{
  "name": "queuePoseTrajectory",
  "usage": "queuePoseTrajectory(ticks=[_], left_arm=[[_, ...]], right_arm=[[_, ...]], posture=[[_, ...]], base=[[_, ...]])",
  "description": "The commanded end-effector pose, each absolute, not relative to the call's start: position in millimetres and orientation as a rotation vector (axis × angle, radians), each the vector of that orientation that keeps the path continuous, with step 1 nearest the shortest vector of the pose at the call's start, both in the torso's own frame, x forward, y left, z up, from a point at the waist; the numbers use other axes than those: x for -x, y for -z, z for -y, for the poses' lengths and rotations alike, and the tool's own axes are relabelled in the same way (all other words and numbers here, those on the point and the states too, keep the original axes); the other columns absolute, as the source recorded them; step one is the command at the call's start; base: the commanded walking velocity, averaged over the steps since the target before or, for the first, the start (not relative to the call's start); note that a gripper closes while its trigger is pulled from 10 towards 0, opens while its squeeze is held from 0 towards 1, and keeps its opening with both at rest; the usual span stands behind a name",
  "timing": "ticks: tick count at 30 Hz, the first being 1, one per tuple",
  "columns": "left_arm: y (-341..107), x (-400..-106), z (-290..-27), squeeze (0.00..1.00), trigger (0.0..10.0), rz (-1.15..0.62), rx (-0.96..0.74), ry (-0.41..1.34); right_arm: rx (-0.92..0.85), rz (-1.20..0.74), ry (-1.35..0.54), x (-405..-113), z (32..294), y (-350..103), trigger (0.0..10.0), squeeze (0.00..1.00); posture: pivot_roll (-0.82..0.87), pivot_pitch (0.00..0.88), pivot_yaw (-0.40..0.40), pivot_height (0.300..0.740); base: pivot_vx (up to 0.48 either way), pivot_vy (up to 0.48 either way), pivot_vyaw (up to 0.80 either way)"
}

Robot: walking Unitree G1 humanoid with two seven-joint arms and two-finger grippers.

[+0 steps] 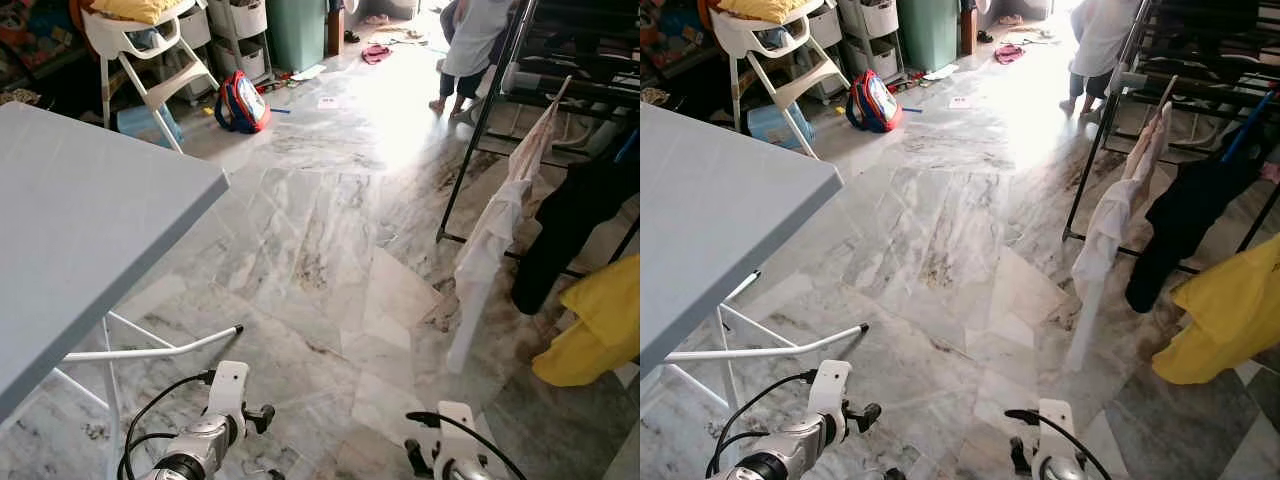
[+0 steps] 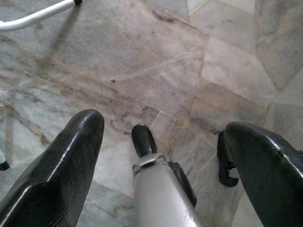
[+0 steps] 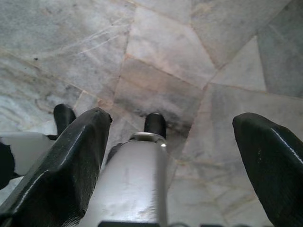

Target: Hang hanger

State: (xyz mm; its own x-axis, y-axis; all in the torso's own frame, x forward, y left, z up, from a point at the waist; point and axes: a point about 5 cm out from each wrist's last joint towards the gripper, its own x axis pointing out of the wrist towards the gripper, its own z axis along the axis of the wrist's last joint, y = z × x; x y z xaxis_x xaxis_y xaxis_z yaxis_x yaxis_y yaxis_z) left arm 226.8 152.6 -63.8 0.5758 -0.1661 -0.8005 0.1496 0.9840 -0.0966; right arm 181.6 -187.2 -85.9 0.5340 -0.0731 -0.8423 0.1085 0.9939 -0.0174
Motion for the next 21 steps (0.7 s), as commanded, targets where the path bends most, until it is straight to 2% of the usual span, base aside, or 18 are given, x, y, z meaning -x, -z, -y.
queuePoseTrajectory(ticks=[1, 6, 14, 16, 18, 21], left_arm=[[68, -219, -153, 0.0, 10.0, -0.969, 0.009, 0.205], [69, -219, -154, 0.0, 10.0, -0.982, 0.005, 0.191], [68, -219, -157, 0.0, 10.0, -0.961, 0.027, 0.188], [62, -228, -162, 0.0, 10.0, -0.915, -0.002, 0.184], [51, -244, -167, 0.0, 10.0, -0.846, 0.04, 0.134], [32, -267, -177, 0.0, 10.0, -0.752, 0.093, 0.096]], right_arm=[[-0.057, -1.018, 0.124, -177, 187, 88, 10.0, 0.0], [0.039, -1.089, 0.037, -167, 190, 93, 10.0, 0.0], [0.031, -1.053, -0.032, -164, 193, 92, 10.0, 0.0], [0.047, -1.015, -0.027, -173, 192, 88, 10.0, 0.0], [0.037, -0.963, -0.018, -186, 192, 82, 10.0, 0.0], [0.136, -0.921, -0.053, -206, 191, 72, 10.0, 0.0]], posture=[[-0.14, 0.006, 0.078, 0.74], [-0.15, 0.009, 0.065, 0.74], [-0.15, 0.037, 0.011, 0.74], [-0.1, 0.022, -0.014, 0.74], [-0.07, 0.002, -0.026, 0.74], [-0.03, 0.0, -0.042, 0.74]], base=[[0.0, 0.0, 0.0], [0.0, 0.0, 0.0], [0.0, 0.0, 0.0], [0.0, 0.0, 0.0], [0.0, 0.0, 0.0], [0.0, 0.0, 0.0]])
